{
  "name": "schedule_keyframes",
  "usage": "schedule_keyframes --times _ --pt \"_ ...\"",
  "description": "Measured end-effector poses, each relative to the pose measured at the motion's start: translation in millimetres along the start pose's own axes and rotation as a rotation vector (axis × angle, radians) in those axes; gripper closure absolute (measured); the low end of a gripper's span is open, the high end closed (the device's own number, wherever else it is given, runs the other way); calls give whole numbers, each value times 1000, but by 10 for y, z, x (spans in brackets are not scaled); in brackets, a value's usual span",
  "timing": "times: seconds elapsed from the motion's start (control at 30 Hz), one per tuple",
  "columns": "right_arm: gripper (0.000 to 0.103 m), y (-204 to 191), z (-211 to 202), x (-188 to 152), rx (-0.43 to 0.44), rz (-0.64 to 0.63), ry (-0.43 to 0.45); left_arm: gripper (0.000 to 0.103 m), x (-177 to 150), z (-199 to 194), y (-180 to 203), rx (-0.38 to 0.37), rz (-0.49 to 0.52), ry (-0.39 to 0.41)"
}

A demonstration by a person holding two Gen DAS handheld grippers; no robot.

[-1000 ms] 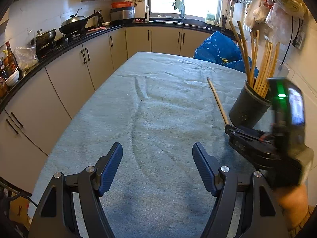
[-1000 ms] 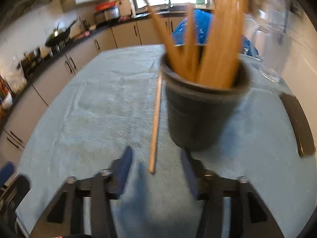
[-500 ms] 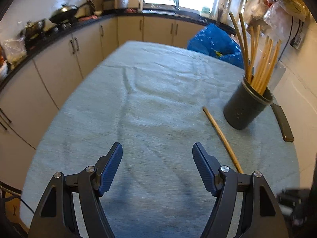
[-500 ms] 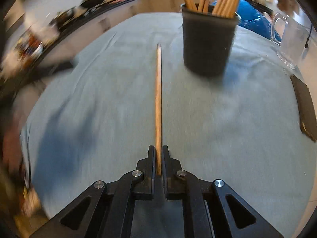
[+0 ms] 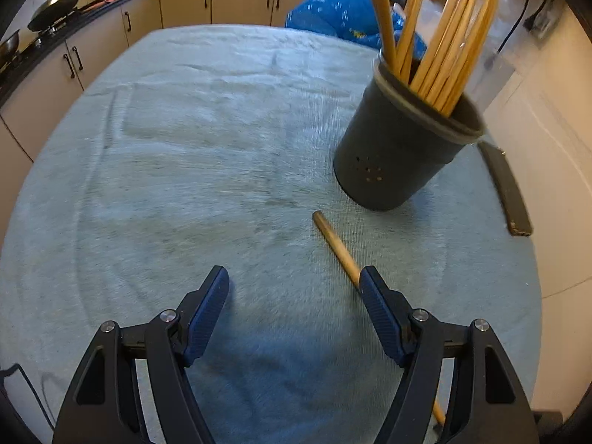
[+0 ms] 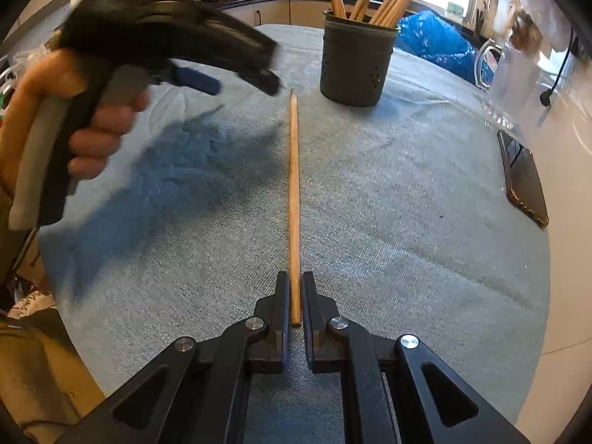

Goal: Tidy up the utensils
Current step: 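Close the left tool on the end of the wooden chopstick, then lift the chopstick with the left tool and lower it into the holder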

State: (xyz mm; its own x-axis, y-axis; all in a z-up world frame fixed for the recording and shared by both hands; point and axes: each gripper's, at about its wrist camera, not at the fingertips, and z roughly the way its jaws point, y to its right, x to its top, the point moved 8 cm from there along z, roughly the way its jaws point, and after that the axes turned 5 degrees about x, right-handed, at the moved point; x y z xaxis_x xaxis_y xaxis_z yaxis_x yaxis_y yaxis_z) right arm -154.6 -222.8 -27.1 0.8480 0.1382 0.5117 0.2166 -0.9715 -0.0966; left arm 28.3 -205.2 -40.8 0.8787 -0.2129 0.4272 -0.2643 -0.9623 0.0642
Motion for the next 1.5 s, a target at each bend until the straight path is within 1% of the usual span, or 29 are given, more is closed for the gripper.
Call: schedule_keyframes --times 0.03,0.1,0.13,0.17,0.2,0.3,0.33,0.37,0.4,0.43,0.47,0.6,0.73,0.8,0.83,0.9,1.0,1.1,1.27,1.5 --pt "96 -15 -6 -17 2 0 0 31 17 41 23 2 2 -9" --pt "93 -21 12 14 11 2 1 34 39 121 80 7 18 -35" --pt "92 -22 18 25 14 2 1 37 63 130 111 27 39 -24" --pt "88 -29 25 40 19 -1 0 41 73 146 142 40 62 -24" --pt "83 -37 33 61 23 -4 -2 41 81 153 170 56 79 -22" --pt "79 -51 87 142 18 -24 -10 48 96 162 227 84 111 -23" --pt "79 -79 86 146 17 -26 -11 54 103 159 238 97 120 -21" --pt "79 -77 113 187 23 -27 -12 63 114 158 252 106 127 -18" --pt "79 -68 133 214 28 -24 -11 68 121 149 247 110 130 -15" --pt "79 -50 162 256 34 -15 -10 77 129 142 245 108 129 -15" --pt "79 -18 204 306 40 3 -13 81 136 136 243 103 124 -17" --pt "78 34 313 494 48 28 0 82 117 130 232 87 118 -14" --pt "78 -55 402 634 40 -10 6 82 89 121 220 70 109 -2" --pt "78 -112 440 693 39 -26 15 85 78 105 228 37 106 3" --pt "79 -147 441 701 41 -28 19 88 66 99 229 23 102 4" --pt "92 -197 455 728 63 -21 26 89 47 80 193 -11 70 2" --pt "94 -226 448 725 76 8 38 90 19 38 114 -48 21 -6" --pt "95 -233 396 688 94 43 65 90 -27 -78 41 -86 -9 6" --pt "95 -240 289 662 112 63 115 91 -85 -427 43 -125 -25 57" --pt "95 -374 85 677 83 37 183 93 -57 -893 25 -158 -39 145"
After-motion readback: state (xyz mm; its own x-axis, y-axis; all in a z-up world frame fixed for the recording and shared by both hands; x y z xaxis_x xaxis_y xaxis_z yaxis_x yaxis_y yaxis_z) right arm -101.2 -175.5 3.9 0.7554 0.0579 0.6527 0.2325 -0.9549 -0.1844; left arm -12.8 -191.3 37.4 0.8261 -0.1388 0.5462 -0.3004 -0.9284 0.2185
